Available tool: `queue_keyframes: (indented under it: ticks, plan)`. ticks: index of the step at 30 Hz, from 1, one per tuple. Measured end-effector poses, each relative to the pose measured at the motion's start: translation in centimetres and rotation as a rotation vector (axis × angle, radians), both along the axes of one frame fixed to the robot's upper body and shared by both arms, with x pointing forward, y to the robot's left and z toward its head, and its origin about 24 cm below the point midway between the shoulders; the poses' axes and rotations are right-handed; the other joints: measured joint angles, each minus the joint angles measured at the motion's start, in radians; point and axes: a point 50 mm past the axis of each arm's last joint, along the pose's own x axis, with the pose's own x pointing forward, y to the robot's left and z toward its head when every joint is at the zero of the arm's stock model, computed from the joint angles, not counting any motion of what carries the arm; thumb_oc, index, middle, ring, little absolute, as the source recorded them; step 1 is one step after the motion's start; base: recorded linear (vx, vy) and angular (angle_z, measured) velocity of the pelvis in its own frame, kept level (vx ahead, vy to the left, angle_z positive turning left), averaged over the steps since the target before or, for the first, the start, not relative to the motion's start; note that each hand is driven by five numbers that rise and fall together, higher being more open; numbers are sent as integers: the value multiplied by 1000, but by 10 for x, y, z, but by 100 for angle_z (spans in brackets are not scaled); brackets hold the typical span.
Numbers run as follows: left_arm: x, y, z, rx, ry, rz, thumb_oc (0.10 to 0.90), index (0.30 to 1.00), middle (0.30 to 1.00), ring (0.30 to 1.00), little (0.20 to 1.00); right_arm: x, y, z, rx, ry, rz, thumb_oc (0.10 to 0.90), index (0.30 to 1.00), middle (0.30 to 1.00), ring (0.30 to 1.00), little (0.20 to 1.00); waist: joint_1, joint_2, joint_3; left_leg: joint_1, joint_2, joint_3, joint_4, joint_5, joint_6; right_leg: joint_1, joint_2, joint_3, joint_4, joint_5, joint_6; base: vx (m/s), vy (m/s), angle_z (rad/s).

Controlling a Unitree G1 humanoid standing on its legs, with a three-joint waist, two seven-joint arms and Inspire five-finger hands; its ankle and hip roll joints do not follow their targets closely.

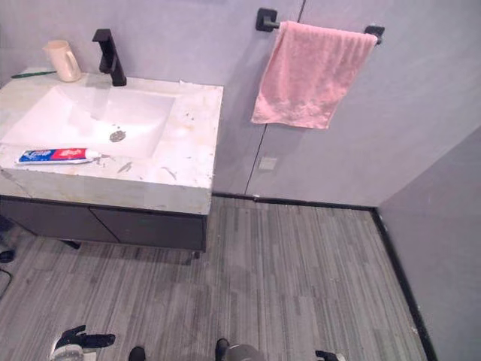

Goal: Organize the bathroom.

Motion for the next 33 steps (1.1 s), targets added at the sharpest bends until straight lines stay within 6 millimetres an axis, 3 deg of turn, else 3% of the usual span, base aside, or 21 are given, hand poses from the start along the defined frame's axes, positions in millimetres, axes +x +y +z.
queue_keyframes:
  ticks: [3,5,7,10,13,15,16,18,21,22,23,25,26,27,28,29,32,33]
  plan:
    - [8,0,3,0,-19,-22,800,900,900,900,900,7,2,1,5,-16,5,800,900,900,900,900,0,-15,-6,3,-53,21,-2,-12,-3,2,-57,7,-3,13,30,161,385,8]
    - [11,2,4,19,-7,-103,800,900,900,900,900,17,4,3,10,-47,3,800,900,900,900,900,-11,-9,-6,-12,-113,55,29,-52,37,5,-124,7,-1,21,43,191,550,3]
    - [16,1,5,23,-7,-141,800,900,900,900,900,27,6,6,21,-83,-1,800,900,900,900,900,-25,6,1,-24,-144,71,53,-65,60,-2,-155,13,-1,35,49,106,321,1]
    - [17,-2,4,13,8,-184,800,900,900,900,900,40,10,11,33,-131,17,800,900,900,900,900,-30,48,4,-65,-183,114,78,-75,99,-50,-189,59,-10,106,91,145,342,-26]
    - [15,-3,3,6,18,-180,800,900,900,900,900,45,14,13,47,-152,33,800,900,900,900,900,-31,55,14,-59,-179,180,77,-88,125,-113,-185,64,22,200,97,136,158,-65]
    - [13,-3,3,-8,26,-179,800,900,900,900,900,46,15,14,53,-157,60,800,900,900,900,900,-39,45,32,-13,-173,212,27,-84,153,-173,-177,51,94,236,129,166,23,-81]
    - [15,-4,4,-11,7,-189,800,900,900,900,900,46,16,14,50,-148,74,800,900,900,900,900,-37,48,39,18,-163,230,-26,-63,150,-194,-151,41,102,193,155,174,-41,-64]
    - [23,-5,8,-13,-38,-204,800,900,900,900,900,36,16,10,61,-116,71,800,900,900,900,900,-48,41,39,34,-158,232,-92,-16,151,-204,-96,-13,11,163,160,140,-103,-14]
    - [40,-9,19,-10,-169,-190,800,900,900,900,900,8,22,-2,98,-18,65,800,900,900,900,900,-54,-24,39,42,-197,219,-109,-2,142,-177,-69,-67,-77,159,143,177,-213,32]
    - [45,-13,21,-21,-194,-199,800,900,900,900,900,-2,25,-5,112,12,54,800,900,900,900,900,-54,-34,34,44,-209,201,-100,-11,132,-142,-63,-63,-107,183,141,216,-271,49]
    - [48,-17,22,-42,-210,-213,800,900,900,900,900,-6,27,-7,122,33,52,800,900,900,900,900,-50,-35,36,42,-207,194,-73,-29,119,-118,-55,-61,-130,185,90,186,-280,30]
    - [48,-21,20,-89,-206,-239,800,900,900,900,900,-1,30,-6,151,5,41,800,900,900,900,900,-39,-8,50,34,-183,197,9,-66,86,-76,-28,-61,-154,175,66,165,-240,6]
    - [47,-22,19,-110,-199,-250,800,900,900,900,900,3,34,-6,176,-11,38,800,900,900,900,900,-27,-8,50,-9,-174,199,142,-88,60,-44,-27,-61,-177,165,44,117,-122,3]
    - [45,-23,18,-125,-197,-254,800,900,900,900,900,3,35,-6,185,-14,39,800,900,900,900,900,-22,-8,48,-38,-168,200,225,-95,51,-31,-27,-58,-180,159,36,131,-60,5]
    - [44,-26,17,-155,-196,-267,800,900,900,900,900,6,34,-5,187,-23,46,800,900,900,900,900,-17,-3,45,-93,-160,195,352,-118,44,-4,-27,-59,-193,159,4,83,32,-5]
    - [40,-29,14,-179,-186,-268,800,900,900,900,900,8,31,-3,179,-34,50,800,900,900,900,900,-9,12,36,-115,-150,195,384,-135,45,0,-14,-59,-194,153,0,117,65,-18]
    - [25,-38,5,-259,-158,-266,800,900,900,900,900,19,19,3,143,-64,63,800,900,900,900,900,-2,59,8,-121,-198,156,233,-147,77,5,21,-45,-192,143,-14,68,76,-28]
    - [23,-38,4,-260,-153,-264,800,900,900,900,900,23,17,4,132,-66,70,800,900,900,900,900,2,60,6,-94,-222,156,133,-114,114,3,32,-27,-180,142,-17,56,90,-38]
